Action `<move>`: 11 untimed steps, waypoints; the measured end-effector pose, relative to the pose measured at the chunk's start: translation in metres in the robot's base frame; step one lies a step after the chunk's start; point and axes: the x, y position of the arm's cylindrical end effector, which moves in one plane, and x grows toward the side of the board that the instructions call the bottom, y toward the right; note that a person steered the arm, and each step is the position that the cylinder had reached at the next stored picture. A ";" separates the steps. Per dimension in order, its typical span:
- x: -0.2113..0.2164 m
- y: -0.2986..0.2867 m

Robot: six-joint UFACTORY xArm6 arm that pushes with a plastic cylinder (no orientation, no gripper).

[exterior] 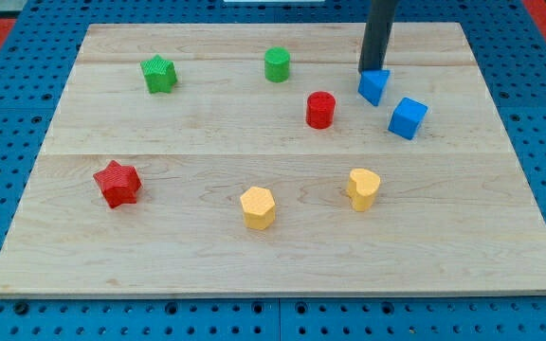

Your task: Drag the red circle to the top right side of the board

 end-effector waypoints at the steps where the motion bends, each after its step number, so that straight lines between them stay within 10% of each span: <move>1: 0.012 -0.003; 5: 0.089 -0.058; 11: -0.025 -0.033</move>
